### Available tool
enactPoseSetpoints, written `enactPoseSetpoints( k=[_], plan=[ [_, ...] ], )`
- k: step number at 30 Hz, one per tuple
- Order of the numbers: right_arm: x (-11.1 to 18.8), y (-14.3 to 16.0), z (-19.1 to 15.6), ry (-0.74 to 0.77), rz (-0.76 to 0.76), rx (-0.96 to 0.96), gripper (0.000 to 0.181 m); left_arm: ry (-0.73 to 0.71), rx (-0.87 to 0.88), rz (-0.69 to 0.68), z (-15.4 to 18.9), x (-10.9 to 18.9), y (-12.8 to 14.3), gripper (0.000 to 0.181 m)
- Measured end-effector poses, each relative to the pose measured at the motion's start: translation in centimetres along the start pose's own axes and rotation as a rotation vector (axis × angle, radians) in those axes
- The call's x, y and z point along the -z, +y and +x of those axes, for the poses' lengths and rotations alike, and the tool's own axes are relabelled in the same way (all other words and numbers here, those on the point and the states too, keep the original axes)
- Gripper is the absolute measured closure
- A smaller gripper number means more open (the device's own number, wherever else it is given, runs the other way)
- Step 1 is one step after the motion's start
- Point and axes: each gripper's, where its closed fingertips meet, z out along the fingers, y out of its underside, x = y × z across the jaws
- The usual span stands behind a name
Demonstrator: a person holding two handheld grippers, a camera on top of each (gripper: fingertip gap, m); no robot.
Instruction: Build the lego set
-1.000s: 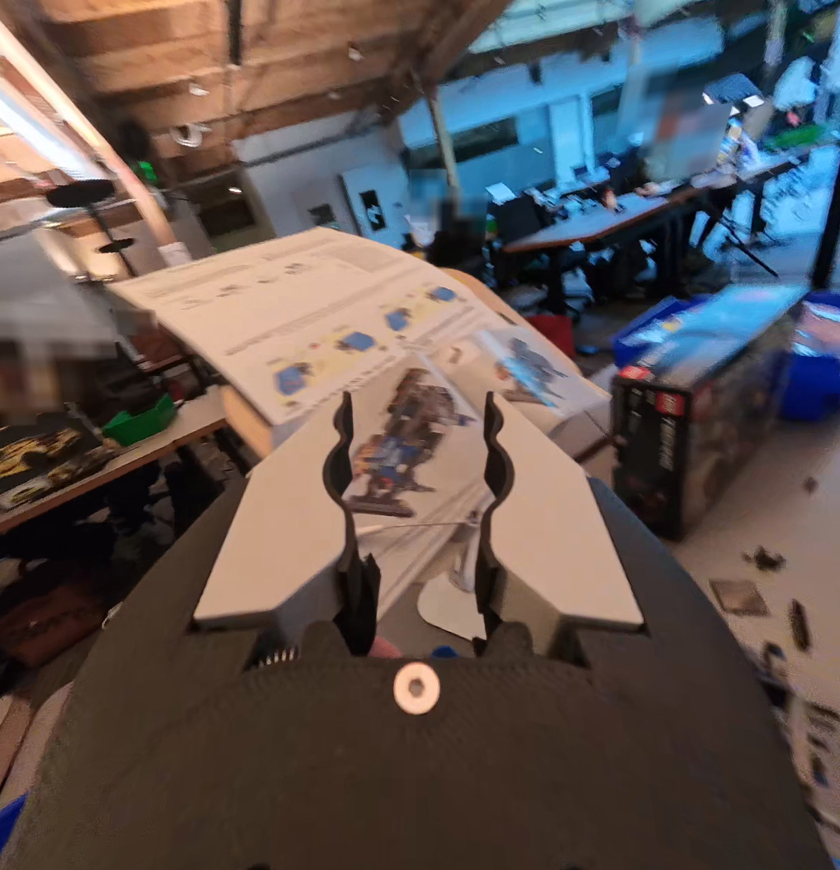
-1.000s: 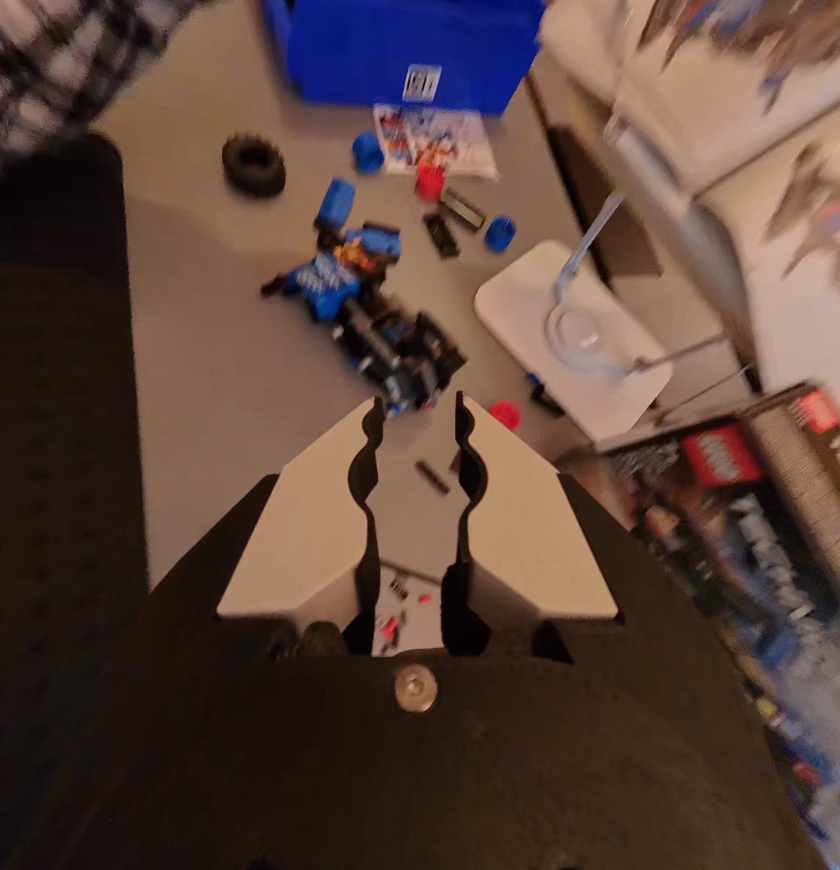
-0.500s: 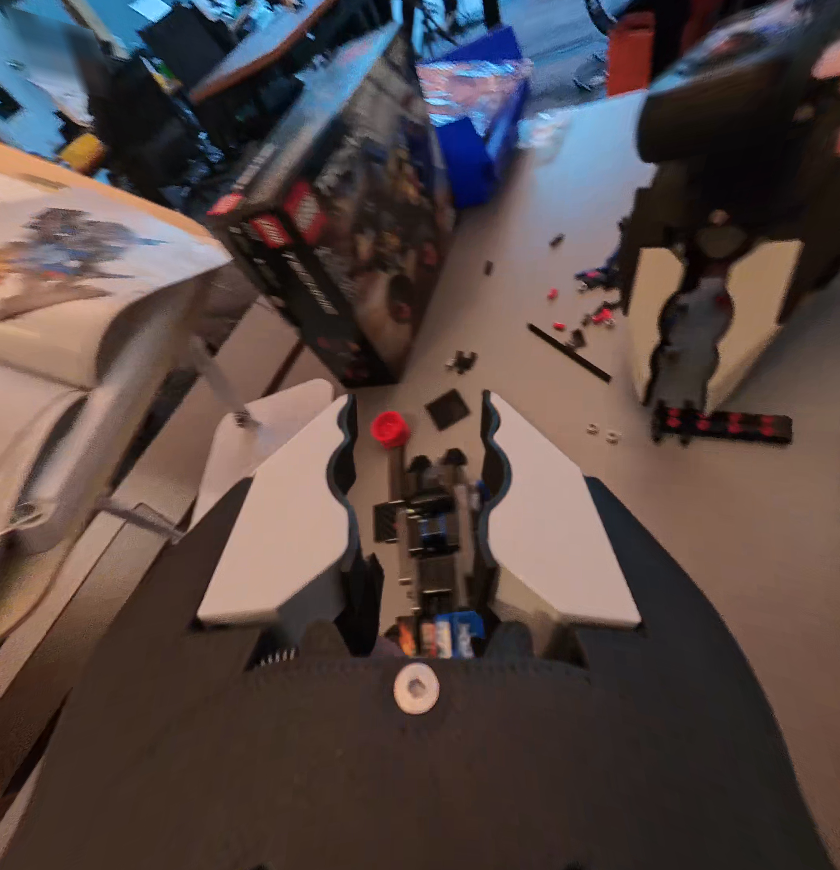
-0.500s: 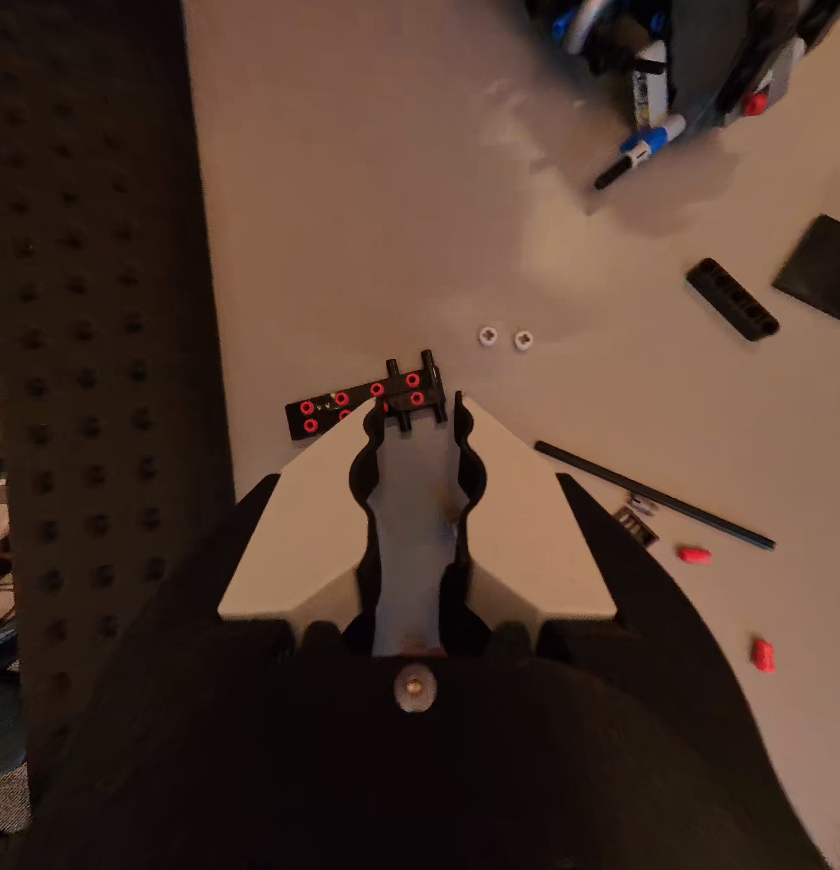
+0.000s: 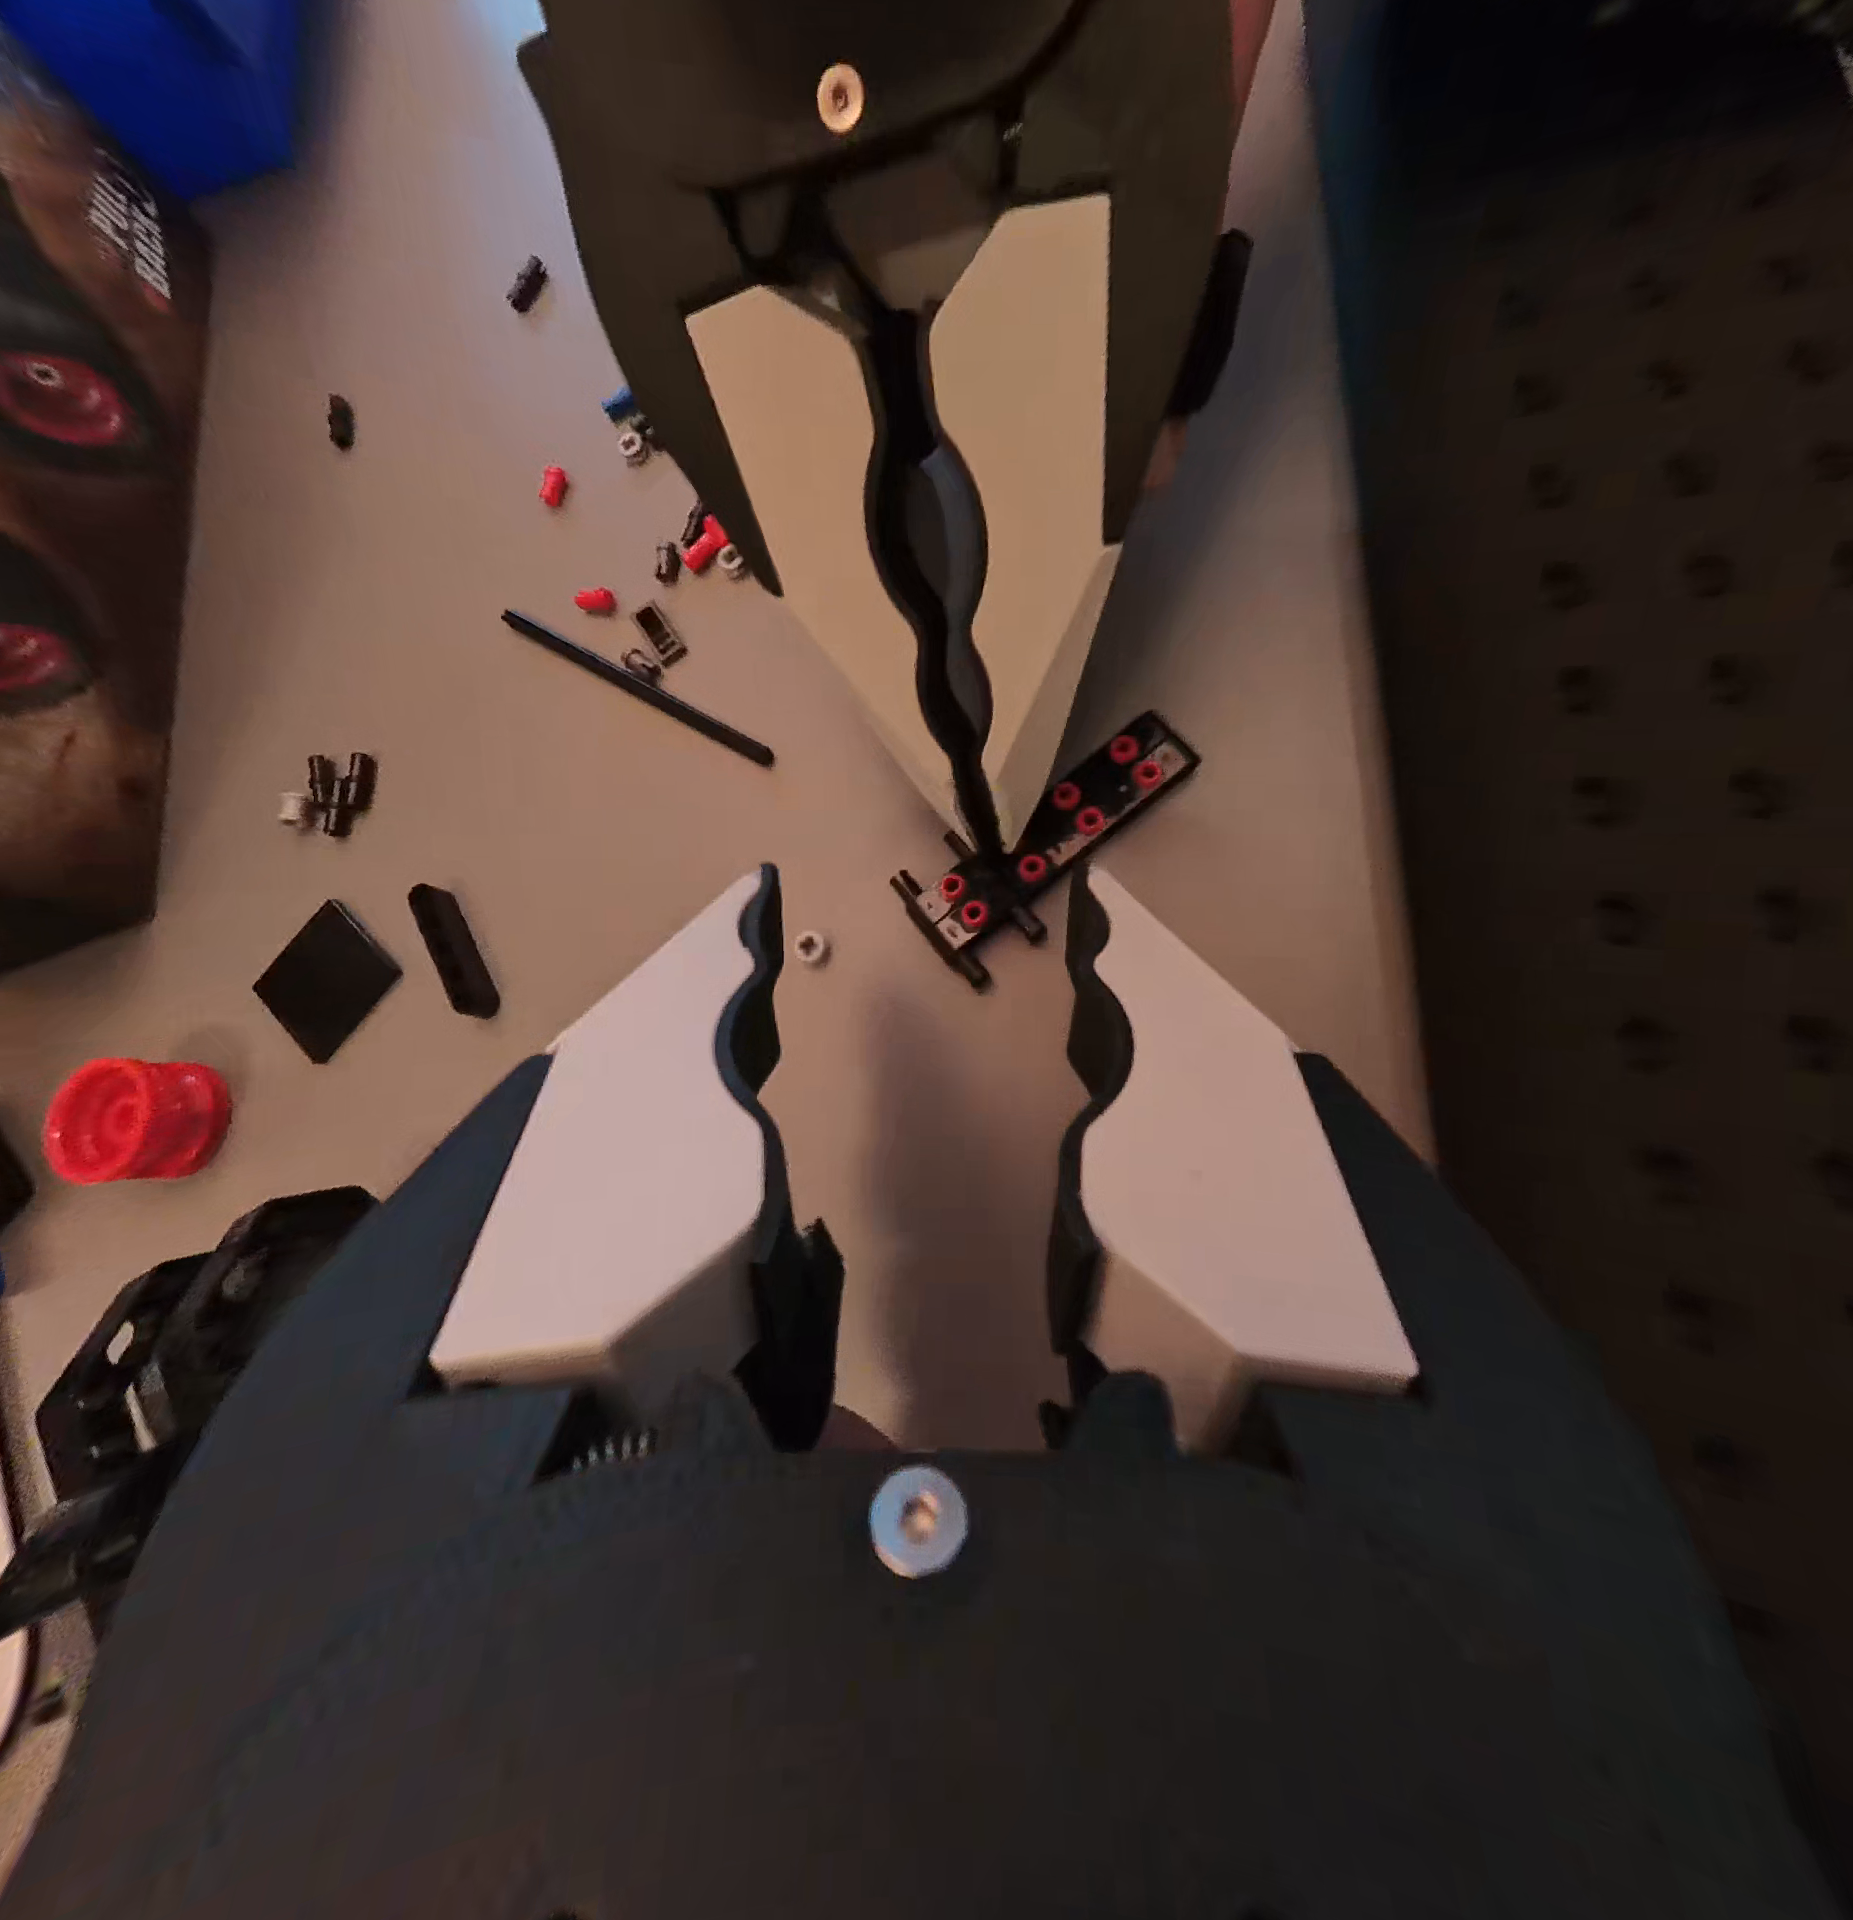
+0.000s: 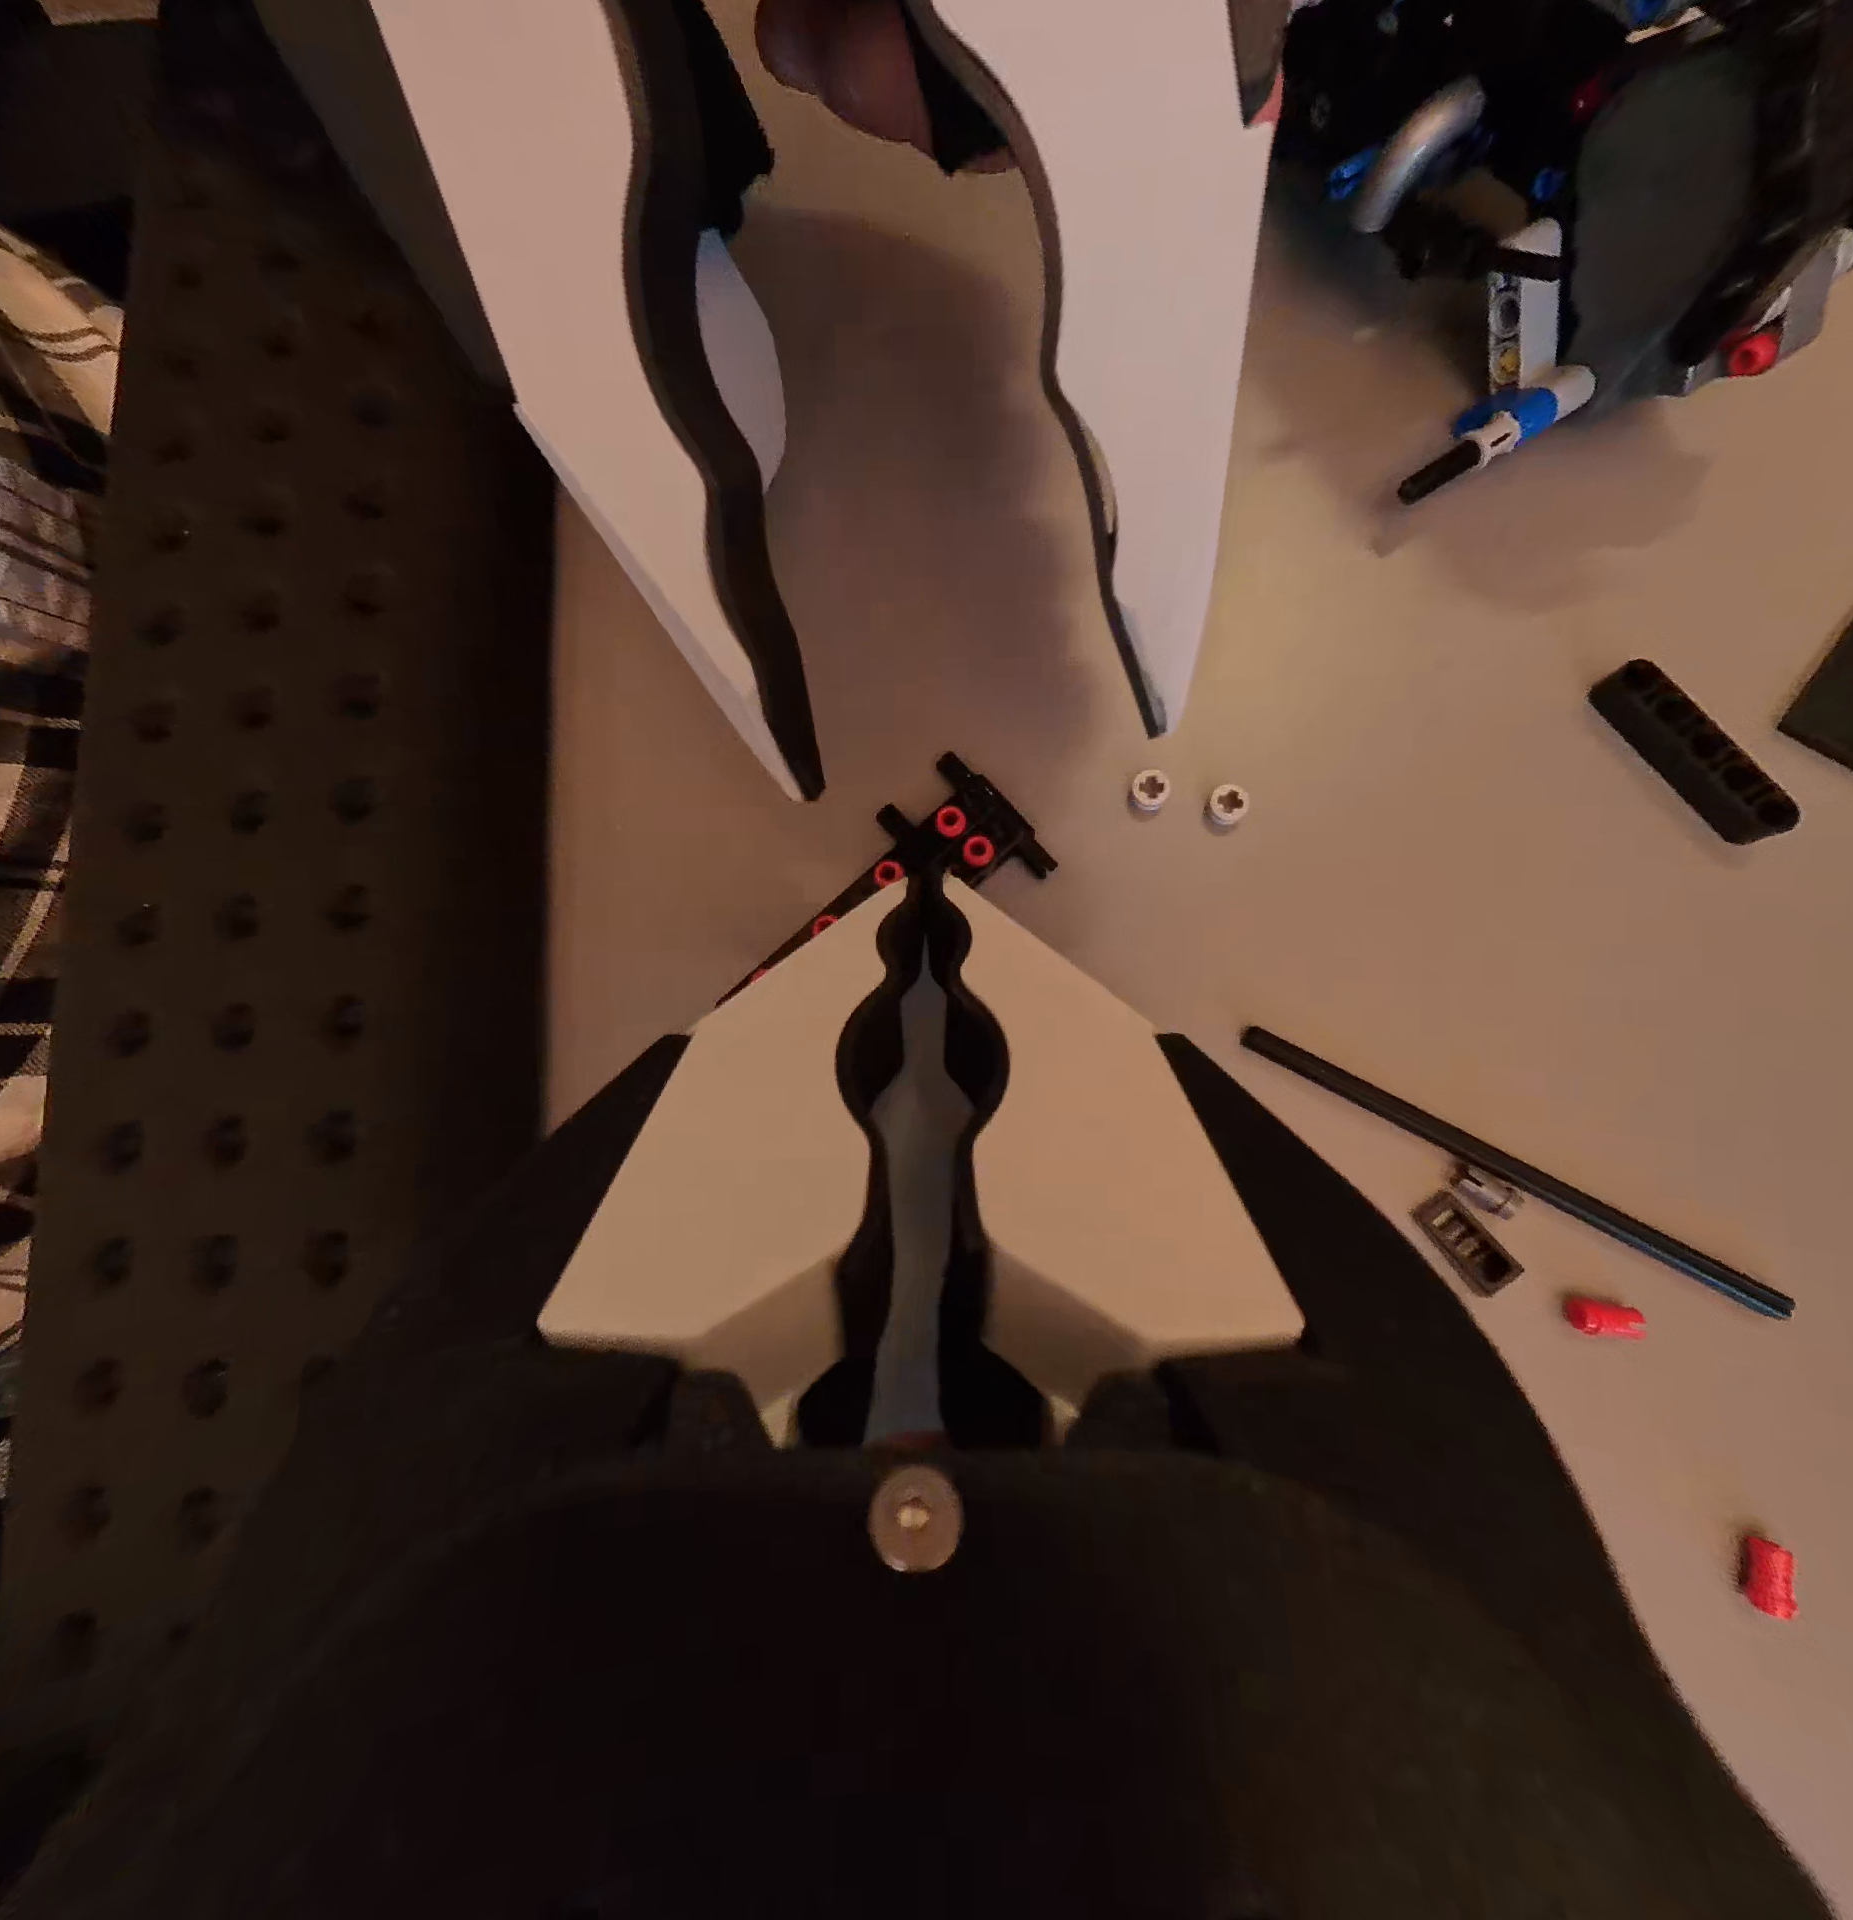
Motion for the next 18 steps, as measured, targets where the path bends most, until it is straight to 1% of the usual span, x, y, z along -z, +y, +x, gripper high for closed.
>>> enactPoseSetpoints(
  k=[2,4,7,9,11,13,18],
  plan=[
    [0.0,0.0,0.1,0.005,-0.005,-0.003,0.181,-0.007,0.018,0.004,-0.3,0.1,0.2,0.128],
    [0.4,0.2,0.5,0.048,-0.024,-0.011,0.164,-0.013,0.040,0.018,-0.8,0.3,0.3,0.129],
    [0.9,-0.4,-0.3,0.053,-0.005,-0.014,0.156,-0.021,0.062,0.040,-1.2,0.7,0.2,0.129],
    [0.7,-0.1,-0.6,0.058,-0.032,-0.022,0.151,-0.027,0.069,0.045,-1.4,0.8,0.3,0.129],
    [0.2,0.6,-0.7,0.075,-0.080,-0.027,0.150,-0.028,0.071,0.044,-1.5,0.8,0.4,0.129],
    [0.0,0.4,-1.2,0.056,-0.065,-0.024,0.159,-0.028,0.071,0.044,-1.5,0.8,0.4,0.129],
    [-0.2,0.1,-0.9,0.070,-0.057,-0.037,0.164,-0.047,0.077,0.052,-1.8,1.1,0.4,0.129]
  ],
)
